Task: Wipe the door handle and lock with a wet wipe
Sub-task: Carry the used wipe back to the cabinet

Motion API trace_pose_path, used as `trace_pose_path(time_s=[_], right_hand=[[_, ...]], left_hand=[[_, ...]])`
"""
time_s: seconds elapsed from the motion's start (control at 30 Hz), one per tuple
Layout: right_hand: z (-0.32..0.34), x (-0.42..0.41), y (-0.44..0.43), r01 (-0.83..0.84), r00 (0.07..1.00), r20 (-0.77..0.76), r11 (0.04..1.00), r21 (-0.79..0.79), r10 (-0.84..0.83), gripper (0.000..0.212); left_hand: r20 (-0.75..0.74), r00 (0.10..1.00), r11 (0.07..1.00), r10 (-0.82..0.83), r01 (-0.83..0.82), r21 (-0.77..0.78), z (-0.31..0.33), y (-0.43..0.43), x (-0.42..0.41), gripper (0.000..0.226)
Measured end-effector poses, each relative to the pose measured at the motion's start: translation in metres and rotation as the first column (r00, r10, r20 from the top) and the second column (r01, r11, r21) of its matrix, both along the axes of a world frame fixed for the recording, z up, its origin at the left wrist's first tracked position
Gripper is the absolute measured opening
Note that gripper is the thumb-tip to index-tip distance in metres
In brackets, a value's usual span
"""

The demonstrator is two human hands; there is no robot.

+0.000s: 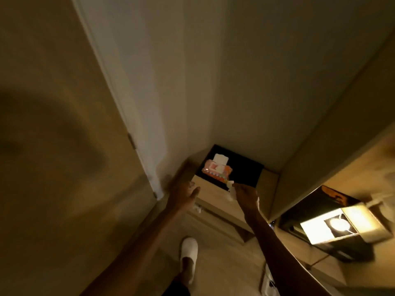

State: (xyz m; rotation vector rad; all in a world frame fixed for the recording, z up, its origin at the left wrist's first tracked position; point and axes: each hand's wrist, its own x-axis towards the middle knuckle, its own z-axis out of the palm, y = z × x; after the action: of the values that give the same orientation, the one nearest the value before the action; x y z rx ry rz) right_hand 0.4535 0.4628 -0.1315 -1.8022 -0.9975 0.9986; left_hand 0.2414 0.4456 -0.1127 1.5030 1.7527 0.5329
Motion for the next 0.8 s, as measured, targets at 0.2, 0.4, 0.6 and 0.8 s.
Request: trace_pose_path(time_s=[0.2,0.4,0.6,0.8], right_hand=[[-0.025,0.043,0.055,0.154,0.982,0.124,0.984,-0.085,-0.143,0.017],[-0.043,0.056,0.116,0.189,0.974,0.146,0.979,-0.081,-0.176,0.015],[-0.065,0.067,0.160,0.166,0.967,0.216,0.978,-0.129,-0.136,0.006],[-0.091,0.077,0.198,0.157,0.966,0.234,0.965,-0.208,-0.107,0.008]], left_hand=[[-0.017,0.990,0.990,-0.138,0.137,-0.029,-0.029,0.091,0.032,0.049],[-0.188,0.899,0.915,-0.395,0.403,0.008,-0.050,0.169,0.037,0.064],[-0.256,0.837,0.875,-0.484,0.474,-0.103,-0.074,0.216,0.042,0.075],[-0.267,0.817,0.859,-0.511,0.497,-0.125,-0.092,0.245,0.050,0.073]])
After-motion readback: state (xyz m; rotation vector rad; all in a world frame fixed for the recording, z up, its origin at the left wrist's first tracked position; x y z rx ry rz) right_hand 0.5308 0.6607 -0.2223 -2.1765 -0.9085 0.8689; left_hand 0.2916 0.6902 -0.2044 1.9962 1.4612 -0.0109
